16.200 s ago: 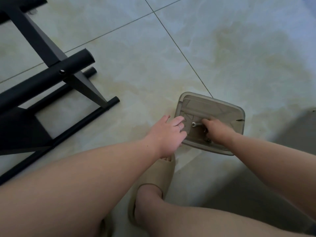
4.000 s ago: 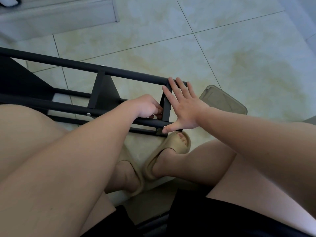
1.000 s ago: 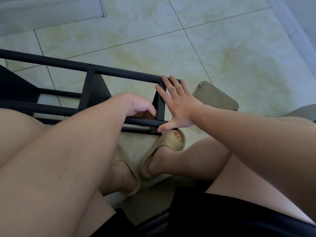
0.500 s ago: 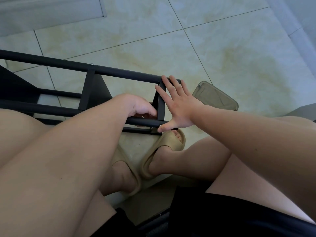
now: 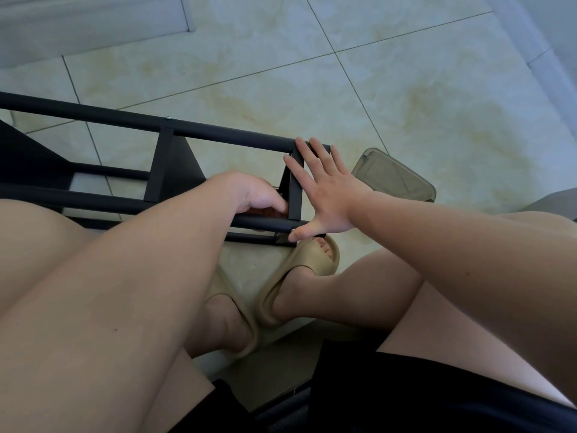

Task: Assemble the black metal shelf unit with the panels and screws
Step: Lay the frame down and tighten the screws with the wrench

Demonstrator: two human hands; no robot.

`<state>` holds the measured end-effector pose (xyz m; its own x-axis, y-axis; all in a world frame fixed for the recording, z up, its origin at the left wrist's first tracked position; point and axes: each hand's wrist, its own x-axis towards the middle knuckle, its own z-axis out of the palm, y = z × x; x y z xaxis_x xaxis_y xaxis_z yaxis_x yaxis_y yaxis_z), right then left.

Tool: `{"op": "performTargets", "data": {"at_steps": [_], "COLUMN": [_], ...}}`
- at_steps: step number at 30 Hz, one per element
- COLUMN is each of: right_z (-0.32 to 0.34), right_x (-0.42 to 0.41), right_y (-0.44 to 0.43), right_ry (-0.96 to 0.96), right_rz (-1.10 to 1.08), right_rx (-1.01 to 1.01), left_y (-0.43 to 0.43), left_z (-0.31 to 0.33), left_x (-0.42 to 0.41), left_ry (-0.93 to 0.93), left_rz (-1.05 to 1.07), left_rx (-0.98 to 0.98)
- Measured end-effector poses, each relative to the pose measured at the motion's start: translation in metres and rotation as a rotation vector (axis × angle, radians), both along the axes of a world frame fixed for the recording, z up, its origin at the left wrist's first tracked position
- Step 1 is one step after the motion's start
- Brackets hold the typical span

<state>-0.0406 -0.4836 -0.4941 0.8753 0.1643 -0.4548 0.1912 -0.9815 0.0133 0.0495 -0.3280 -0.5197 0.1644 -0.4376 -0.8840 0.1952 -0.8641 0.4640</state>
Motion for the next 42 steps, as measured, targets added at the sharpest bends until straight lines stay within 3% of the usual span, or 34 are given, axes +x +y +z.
{"op": "performTargets", "data": {"at_steps": [8,14,20,25,31,39,42], "right_z": [-0.0001,0.0013,0.0021,0.0026,0.0017,0.001,0.0012], "right_x": [0.0001,0.0002,0.0,0.0001,0.0,0.0003,0.0], "right_y": [0.0003,0.0008,0.0012,0.0011,0.001,0.001,0.0011], "right_ry": [0.004,0.011,0.014,0.016,0.012,0.007,0.006], "right_rz": [0.001,0.001,0.001,0.0,0.004,0.006,0.007], "right_rx": [-0.005,-0.004,-0.008,-0.003,-0.009,-0.012,-0.013], "left_y": [0.0034,0.0005,0.0039,-0.0002,0.0032,0.0007,0.0033], "left_z": [-0.0009,-0.0033,-0.0028,-0.0017,0.0004,-0.0023,-0.0025], "left_x": [0.0026,0.0015,0.0051,0.001,0.0029,0.0013,0.0035], "left_ry": [0.081,-0.008,0.13,0.05,0.135,0.024,0.07], "left_rz": [0.05,0.004,0.043,0.038,0.064,0.035,0.038], "left_rx": [-0.052,-0.022,-0.044,-0.009,-0.048,-0.033,-0.054]}}
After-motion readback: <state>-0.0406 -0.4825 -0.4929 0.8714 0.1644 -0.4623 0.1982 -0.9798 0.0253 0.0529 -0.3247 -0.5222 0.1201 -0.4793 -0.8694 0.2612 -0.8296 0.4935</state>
